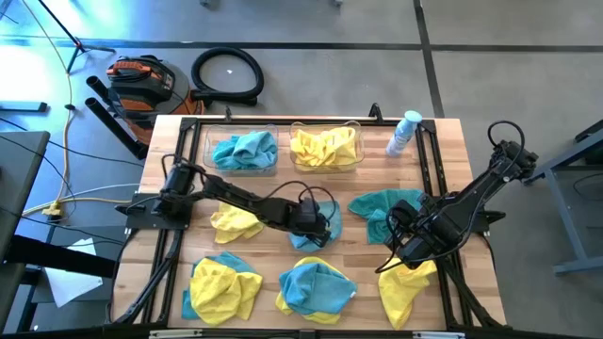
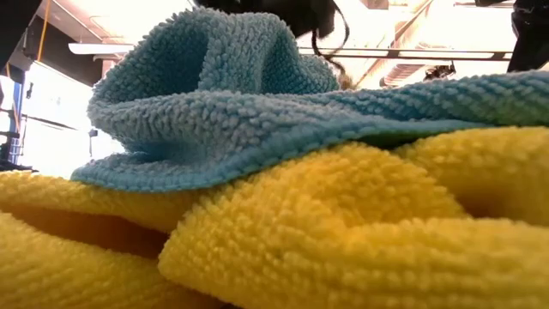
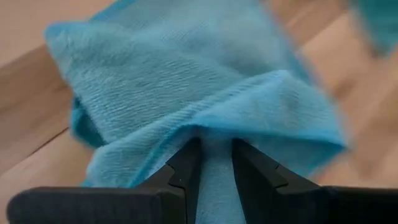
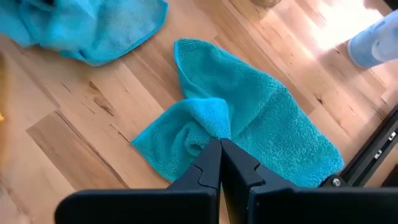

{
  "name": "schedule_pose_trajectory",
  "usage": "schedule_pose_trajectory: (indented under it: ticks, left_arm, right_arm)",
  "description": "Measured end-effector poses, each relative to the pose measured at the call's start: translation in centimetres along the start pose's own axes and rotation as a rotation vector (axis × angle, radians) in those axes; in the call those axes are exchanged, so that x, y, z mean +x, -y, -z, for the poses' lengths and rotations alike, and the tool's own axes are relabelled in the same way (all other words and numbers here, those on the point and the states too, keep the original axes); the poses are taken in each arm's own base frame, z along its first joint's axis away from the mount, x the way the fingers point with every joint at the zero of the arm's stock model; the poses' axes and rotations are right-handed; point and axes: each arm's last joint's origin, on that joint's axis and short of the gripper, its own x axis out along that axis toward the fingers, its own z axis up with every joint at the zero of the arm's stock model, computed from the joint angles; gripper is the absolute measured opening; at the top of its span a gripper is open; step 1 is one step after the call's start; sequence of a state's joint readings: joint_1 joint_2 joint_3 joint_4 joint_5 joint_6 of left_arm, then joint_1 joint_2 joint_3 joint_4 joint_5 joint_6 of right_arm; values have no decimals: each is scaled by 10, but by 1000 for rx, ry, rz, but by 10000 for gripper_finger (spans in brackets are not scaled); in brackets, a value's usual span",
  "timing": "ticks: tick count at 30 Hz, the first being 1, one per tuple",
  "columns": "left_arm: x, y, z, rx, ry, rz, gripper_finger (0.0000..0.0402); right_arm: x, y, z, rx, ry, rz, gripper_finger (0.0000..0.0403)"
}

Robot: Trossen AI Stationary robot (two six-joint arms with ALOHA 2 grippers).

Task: Sort microfiber towel by color & place in baskets
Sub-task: Put the blue towel into the left transparent bin

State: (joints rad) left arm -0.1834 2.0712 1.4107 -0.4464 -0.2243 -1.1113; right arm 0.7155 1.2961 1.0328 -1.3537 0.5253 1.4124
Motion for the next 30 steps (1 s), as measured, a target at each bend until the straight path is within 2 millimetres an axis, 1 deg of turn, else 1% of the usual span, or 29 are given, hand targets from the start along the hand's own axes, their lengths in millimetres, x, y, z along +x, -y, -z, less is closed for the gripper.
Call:
schedule_pose_trajectory:
  ticks: [5,8,10,13,16,21,26,30]
  left_arm:
    - [18,-3,7,-11,-70,-20,75]
    - [23,-3,9,-15,-132,0,44]
    - [18,-3,9,-22,-147,4,14]
    - [5,-3,7,-2,-149,7,7]
    - [-20,-5,-1,12,-114,-2,2]
    - [-87,-9,-21,27,23,-8,1]
    - [-161,-29,-35,14,176,-17,0]
    - [-214,-49,-42,-12,304,-6,0]
  right_arm:
    - [0,0,-1,2,25,1,0]
    - [0,0,-1,2,25,0,0]
    - [0,0,-1,2,25,0,0]
    - [0,-1,-1,3,26,-2,0]
    - [0,-1,-1,6,32,-6,0]
    - [0,-4,-3,23,71,-27,0]
    - [0,-5,-5,41,106,-38,0]
    - [1,-6,-7,75,109,-39,0]
